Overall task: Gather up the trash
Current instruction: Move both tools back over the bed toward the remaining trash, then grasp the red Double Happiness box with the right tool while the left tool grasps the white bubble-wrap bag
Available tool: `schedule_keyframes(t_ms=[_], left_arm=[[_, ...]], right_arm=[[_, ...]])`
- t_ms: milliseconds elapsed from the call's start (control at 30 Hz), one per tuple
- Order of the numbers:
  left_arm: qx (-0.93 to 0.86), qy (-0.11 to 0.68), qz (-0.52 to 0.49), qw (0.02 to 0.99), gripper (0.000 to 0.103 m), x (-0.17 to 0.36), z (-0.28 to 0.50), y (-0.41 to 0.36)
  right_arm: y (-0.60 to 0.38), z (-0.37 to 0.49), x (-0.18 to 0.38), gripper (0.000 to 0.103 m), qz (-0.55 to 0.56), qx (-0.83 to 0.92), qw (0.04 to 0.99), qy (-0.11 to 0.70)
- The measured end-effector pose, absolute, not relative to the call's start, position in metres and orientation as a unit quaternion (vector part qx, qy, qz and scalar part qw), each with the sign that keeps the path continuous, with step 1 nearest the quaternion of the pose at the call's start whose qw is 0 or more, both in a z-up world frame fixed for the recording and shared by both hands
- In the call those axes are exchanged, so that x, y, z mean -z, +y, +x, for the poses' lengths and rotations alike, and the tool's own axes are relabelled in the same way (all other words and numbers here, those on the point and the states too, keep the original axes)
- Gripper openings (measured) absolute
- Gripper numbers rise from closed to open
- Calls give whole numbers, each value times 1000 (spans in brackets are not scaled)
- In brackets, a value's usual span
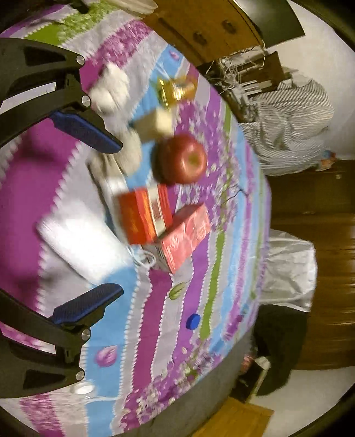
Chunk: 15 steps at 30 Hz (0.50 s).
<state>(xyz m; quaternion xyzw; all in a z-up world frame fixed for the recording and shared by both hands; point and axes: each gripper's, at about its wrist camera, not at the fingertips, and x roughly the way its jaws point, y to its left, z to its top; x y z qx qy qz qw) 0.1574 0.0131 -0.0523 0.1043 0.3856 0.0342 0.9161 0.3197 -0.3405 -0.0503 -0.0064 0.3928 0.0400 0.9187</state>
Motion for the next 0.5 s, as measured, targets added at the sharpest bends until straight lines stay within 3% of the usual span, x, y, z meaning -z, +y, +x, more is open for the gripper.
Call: schedule_keyframes(t_ms=[200, 300, 500], left_arm=[[-54, 422, 75, 902, 93, 67, 165, 29], [-59, 433, 66, 897, 93, 71, 164, 35], [-56, 436, 59, 896, 93, 71, 157, 38]], right_arm=[[-345, 382, 76, 94, 32, -81, 884, 459], [-335, 391, 90, 62, 40, -68, 871, 485], [-313, 342, 84, 62, 62, -96, 877, 467]])
